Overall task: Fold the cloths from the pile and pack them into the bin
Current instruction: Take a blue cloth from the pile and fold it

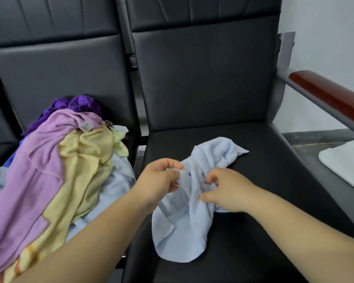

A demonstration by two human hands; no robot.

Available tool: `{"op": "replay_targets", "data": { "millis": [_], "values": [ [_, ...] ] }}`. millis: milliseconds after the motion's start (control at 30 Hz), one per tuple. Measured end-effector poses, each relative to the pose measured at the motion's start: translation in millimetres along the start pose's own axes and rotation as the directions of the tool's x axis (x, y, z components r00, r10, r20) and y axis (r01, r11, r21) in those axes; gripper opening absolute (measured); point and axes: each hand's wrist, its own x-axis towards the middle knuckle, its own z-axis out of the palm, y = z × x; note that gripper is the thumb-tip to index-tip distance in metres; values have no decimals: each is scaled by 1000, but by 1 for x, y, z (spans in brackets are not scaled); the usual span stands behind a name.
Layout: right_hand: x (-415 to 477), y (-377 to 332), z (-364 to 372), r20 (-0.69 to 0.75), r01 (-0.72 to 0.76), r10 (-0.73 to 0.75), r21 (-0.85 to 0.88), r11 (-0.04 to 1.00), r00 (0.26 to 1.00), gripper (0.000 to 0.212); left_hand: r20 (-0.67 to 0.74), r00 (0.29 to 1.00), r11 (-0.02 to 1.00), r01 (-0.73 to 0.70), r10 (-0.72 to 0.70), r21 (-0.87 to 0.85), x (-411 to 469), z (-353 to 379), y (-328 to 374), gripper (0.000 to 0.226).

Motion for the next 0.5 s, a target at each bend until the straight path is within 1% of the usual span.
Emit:
{"op": "replay_targets", "data": {
  "millis": [67, 100, 167, 200, 267, 333, 367, 467, 500],
  "values": [
    [2, -2, -6, -71, 4, 1, 62, 998, 997, 28, -3, 1000, 997, 4, -4, -82, -2, -1, 4, 18],
    [2, -3, -9, -127, 28, -11, 130, 991, 992, 22, 1, 1000, 993, 0, 0, -119, -3, -2, 7, 18],
    [2, -7, -13, -205, 109, -48, 297, 949, 978, 20, 27, 999, 986, -31, 36, -166, -5, -4, 12, 20],
    [1, -11, -14, -202, 147, -77, 360, 921, 976, 22, 50, 997, 982, -46, 56, -185, -7, -5, 16, 25],
    [-3, -18, -12, -123, 201, -164, 423, 883, 979, 25, 115, 988, 971, -71, 99, -229, -12, -6, 23, 27],
    [-7, -23, -5, -33, 220, -229, 435, 873, 973, 27, 170, 977, 963, -82, 129, -258, -18, -9, 30, 29],
    [-8, -24, -1, -24, 226, -238, 423, 877, 971, 27, 194, 970, 957, -87, 144, -275, -22, -11, 33, 29],
    [-8, -27, 8, -108, 255, -232, 328, 910, 967, 21, 260, 945, 932, -100, 199, -349, -29, -15, 40, 31],
    [-7, -28, 10, -132, 262, -232, 307, 915, 964, 23, 249, 946, 933, -113, 206, -341, -32, -16, 41, 29]
  ]
}}
